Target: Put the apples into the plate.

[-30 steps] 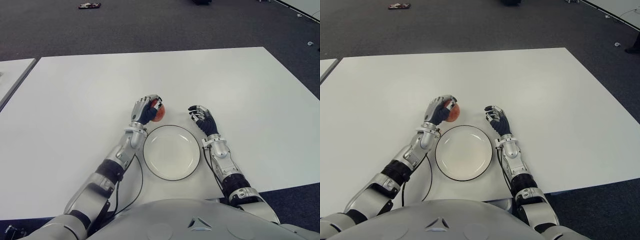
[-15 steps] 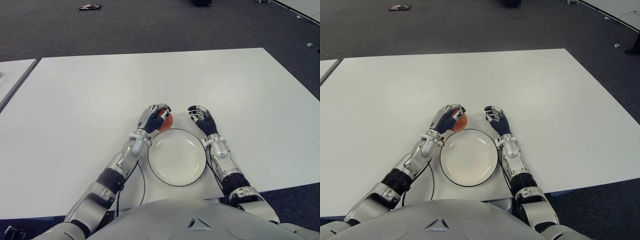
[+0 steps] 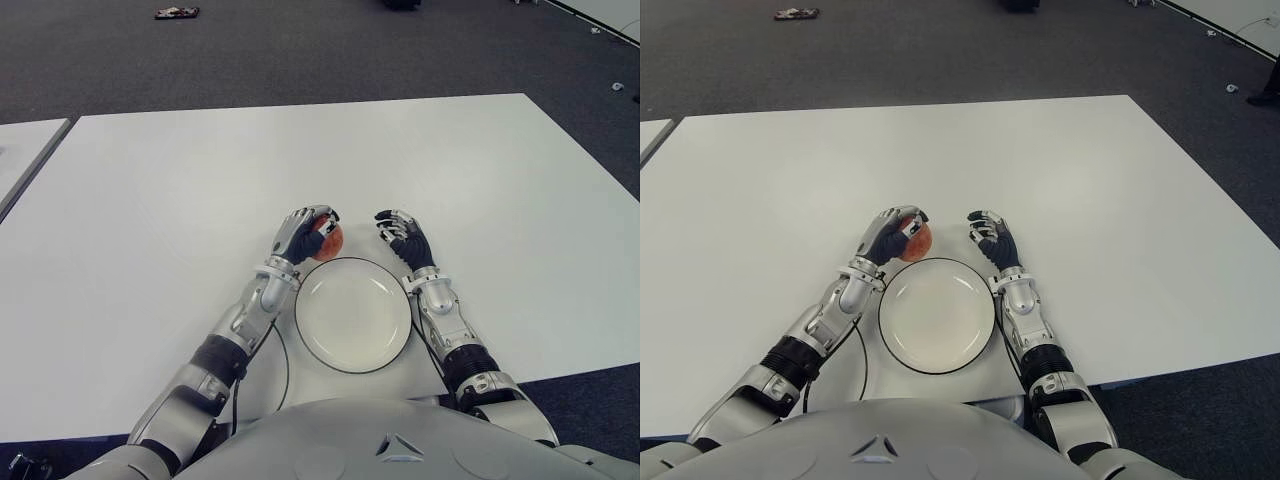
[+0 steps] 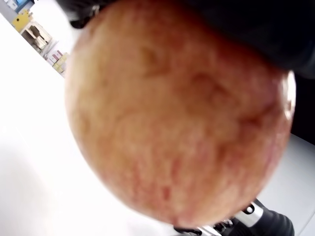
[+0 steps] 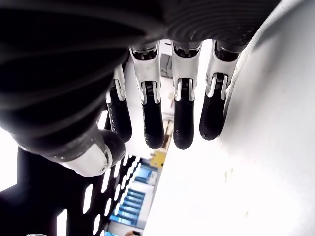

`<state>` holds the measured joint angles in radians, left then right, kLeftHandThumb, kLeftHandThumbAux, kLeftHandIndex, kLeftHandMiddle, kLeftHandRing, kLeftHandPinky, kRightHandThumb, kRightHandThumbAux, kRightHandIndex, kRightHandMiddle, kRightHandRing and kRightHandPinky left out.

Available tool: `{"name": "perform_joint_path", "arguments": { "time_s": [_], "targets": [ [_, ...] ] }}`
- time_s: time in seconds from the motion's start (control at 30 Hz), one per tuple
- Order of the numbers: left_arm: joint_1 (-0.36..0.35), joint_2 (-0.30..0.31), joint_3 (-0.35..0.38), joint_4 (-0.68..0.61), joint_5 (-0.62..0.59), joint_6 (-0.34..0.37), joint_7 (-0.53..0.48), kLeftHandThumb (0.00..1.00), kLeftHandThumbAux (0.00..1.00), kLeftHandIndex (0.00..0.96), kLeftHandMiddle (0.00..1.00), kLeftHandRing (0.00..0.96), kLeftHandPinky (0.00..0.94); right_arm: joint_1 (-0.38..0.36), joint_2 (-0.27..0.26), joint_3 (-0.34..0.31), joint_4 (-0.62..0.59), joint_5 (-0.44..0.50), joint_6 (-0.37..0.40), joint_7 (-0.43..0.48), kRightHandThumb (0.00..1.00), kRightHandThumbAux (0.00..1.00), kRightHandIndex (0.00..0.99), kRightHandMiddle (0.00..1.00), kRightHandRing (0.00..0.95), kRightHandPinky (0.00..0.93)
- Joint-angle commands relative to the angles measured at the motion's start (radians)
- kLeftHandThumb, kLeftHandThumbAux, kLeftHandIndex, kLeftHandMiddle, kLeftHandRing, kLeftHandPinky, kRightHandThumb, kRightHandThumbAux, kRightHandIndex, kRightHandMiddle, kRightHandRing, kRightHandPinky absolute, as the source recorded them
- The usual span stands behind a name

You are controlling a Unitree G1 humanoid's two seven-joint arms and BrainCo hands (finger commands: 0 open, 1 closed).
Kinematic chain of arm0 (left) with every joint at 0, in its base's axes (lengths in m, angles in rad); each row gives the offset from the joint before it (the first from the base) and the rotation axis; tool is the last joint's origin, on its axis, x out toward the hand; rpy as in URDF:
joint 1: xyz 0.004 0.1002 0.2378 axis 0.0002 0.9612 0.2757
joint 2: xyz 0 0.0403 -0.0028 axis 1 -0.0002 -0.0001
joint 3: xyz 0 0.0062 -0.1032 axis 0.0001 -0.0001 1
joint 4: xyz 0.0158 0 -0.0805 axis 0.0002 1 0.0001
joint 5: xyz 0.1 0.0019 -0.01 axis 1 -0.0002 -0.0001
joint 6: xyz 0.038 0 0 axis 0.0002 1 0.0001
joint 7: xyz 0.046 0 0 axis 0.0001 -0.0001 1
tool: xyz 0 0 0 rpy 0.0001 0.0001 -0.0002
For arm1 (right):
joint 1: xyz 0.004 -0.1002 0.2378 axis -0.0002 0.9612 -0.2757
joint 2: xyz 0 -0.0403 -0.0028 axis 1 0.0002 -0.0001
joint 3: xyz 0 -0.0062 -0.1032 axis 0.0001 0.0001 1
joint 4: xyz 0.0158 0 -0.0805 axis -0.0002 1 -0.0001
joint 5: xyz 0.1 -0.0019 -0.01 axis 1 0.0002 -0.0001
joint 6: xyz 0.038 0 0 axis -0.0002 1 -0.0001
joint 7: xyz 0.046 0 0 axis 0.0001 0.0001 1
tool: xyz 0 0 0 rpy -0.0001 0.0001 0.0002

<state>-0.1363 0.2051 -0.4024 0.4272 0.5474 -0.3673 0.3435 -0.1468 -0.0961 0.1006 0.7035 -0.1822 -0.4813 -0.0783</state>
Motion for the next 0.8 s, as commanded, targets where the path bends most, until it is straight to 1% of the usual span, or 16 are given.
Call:
{"name": "perform_joint_path", "arguments": {
  "time_s": [0.03, 0.13, 0.37, 0.8],
  "targets": [
    [-0.011, 0.005, 0.010, 0.006, 0.012, -0.015, -0.002, 0.719, 0.698, 0.445, 0.870, 0.869, 0.869, 0.055, 0.010, 0.007, 0.073, -0.011, 0.052, -0.007, 0.647, 0.659, 0.305, 0.327, 0.315, 0.329],
    [-0.013, 0.004, 0.012, 0.008, 0.015, -0.018, 0.002, 0.720, 0.698, 0.445, 0.869, 0.869, 0.871, 0.054, 0.010, 0.011, 0.075, -0.020, 0.045, -0.018, 0.656, 0.658, 0.306, 0.329, 0.317, 0.330],
    [-0.019, 0.005, 0.023, 0.006, 0.003, -0.015, -0.011, 0.720, 0.697, 0.445, 0.872, 0.871, 0.877, 0.049, 0.011, 0.014, 0.078, -0.014, 0.058, -0.006, 0.654, 0.648, 0.303, 0.327, 0.315, 0.333],
    [-0.023, 0.006, 0.042, -0.014, 0.015, 0.001, -0.013, 0.720, 0.698, 0.445, 0.871, 0.873, 0.874, 0.050, 0.013, 0.014, 0.078, -0.019, 0.054, -0.015, 0.655, 0.644, 0.307, 0.325, 0.316, 0.333]
  ]
}}
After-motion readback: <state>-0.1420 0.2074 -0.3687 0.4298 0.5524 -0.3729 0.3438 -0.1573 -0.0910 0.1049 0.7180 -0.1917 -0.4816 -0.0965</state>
